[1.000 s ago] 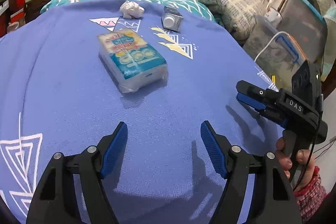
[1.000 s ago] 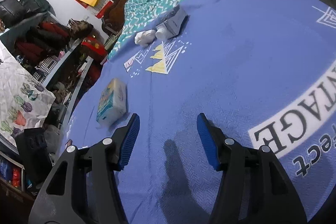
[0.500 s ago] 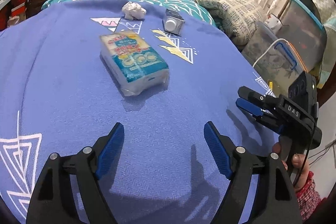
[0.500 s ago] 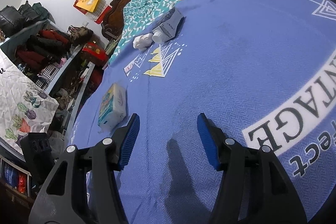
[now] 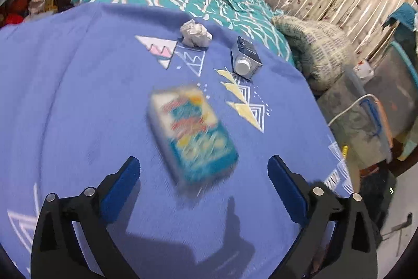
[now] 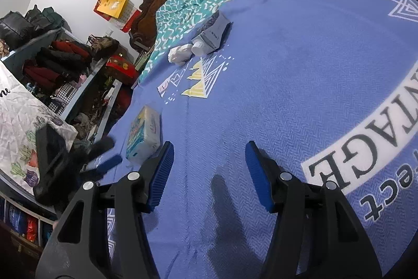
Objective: Collect trash
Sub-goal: 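Grasp the blue tissue pack with the left gripper while the right gripper grasps the crumpled white paper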
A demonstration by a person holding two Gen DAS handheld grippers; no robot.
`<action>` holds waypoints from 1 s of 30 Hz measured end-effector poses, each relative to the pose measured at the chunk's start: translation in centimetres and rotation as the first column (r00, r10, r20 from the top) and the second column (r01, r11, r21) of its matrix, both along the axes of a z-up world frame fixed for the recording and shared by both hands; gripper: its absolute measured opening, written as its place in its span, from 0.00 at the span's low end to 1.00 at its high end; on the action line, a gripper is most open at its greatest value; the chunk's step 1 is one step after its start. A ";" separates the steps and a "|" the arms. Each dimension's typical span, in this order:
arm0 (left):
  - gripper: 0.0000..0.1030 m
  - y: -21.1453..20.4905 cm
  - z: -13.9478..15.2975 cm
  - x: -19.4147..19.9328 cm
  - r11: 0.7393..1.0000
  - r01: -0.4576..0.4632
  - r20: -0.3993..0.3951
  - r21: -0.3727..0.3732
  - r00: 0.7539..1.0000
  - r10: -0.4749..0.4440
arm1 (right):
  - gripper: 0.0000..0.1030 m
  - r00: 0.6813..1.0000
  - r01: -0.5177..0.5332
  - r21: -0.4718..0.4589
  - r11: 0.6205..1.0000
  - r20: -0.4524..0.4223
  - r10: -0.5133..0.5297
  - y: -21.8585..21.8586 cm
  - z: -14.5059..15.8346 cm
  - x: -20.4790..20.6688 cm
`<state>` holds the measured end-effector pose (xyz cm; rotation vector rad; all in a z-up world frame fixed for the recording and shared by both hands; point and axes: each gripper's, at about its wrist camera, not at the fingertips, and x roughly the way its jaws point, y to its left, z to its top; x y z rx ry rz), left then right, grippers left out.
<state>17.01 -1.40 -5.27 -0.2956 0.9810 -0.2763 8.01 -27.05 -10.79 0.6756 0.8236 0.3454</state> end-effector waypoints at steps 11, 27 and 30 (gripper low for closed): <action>0.61 -0.9 -2.5 2.2 0.988 0.023 -0.006 0.155 1.000 -0.022 | 0.57 0.996 -0.085 -0.116 0.990 -0.012 0.085 0.8 2.1 2.8; 0.64 2.2 -2.8 2.3 1.000 0.010 0.022 0.013 1.000 -0.011 | 0.78 0.964 -0.264 -0.469 0.843 -0.116 0.238 15.6 5.8 30.7; 0.65 2.2 -2.8 2.3 1.000 0.013 0.022 0.010 1.000 -0.013 | 0.81 0.961 -0.274 -0.527 0.804 -0.167 0.218 18.6 3.7 33.6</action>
